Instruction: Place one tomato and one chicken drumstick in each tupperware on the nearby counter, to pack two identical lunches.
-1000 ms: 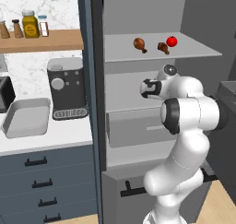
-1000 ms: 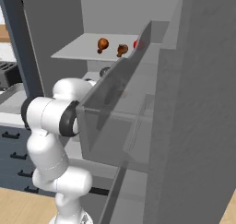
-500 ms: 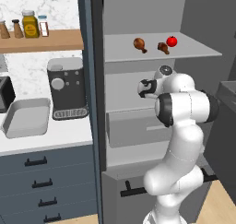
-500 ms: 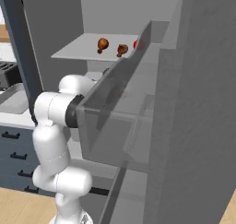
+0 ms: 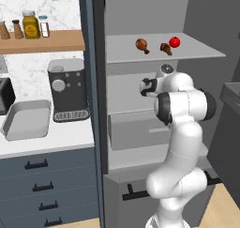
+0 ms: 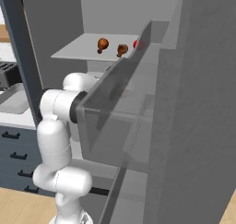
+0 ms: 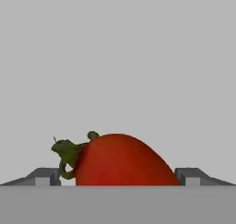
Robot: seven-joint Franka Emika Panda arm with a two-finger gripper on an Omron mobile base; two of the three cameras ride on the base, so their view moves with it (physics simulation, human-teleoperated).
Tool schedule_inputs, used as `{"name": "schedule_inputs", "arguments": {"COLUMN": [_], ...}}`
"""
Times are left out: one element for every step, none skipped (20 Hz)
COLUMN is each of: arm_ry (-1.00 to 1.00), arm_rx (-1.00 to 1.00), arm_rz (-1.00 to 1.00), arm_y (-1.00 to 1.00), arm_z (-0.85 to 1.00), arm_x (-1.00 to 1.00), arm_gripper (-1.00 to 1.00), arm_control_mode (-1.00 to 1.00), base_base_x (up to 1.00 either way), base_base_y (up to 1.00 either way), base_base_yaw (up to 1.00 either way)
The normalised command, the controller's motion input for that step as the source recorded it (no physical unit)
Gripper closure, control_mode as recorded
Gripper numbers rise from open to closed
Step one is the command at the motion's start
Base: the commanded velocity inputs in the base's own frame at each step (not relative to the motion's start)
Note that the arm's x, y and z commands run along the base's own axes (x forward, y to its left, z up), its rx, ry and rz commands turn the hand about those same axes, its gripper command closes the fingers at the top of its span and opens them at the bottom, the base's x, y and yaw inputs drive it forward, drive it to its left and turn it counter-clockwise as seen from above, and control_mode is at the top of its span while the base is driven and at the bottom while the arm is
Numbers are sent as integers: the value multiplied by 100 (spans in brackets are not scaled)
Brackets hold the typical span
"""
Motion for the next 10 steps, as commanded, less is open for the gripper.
{"name": "schedule_inputs", "arguments": {"arm_ry": [0, 0, 1, 0, 0, -3, 0, 0, -9, -20], "arm_rx": [-1, -1, -2, 0, 0, -1, 0, 0, 0, 0], "arm_rz": [0, 0, 0, 0, 0, 0, 0, 0, 0, 0], "arm_y": [0, 0, 0, -1, -6, 0, 0, 0, 11, 16], "arm_z": [-36, -39, -33, -20, -11, 0, 0, 0, 0, 0], "arm_x": [0, 0, 0, 0, 5, 0, 0, 0, -58, -100], "arm_gripper": [100, 100, 100, 100, 100, 100, 100, 100, 100, 100], "arm_control_mode": [-100, -100, -100, -100, -100, -100, -100, -100, -100, -100], "base_base_x": [0, 0, 0, 0, 0, 0, 0, 0, 0, 0], "base_base_y": [0, 0, 0, 0, 0, 0, 0, 0, 0, 0], "base_base_yaw": [0, 0, 0, 0, 0, 0, 0, 0, 0, 0]}}
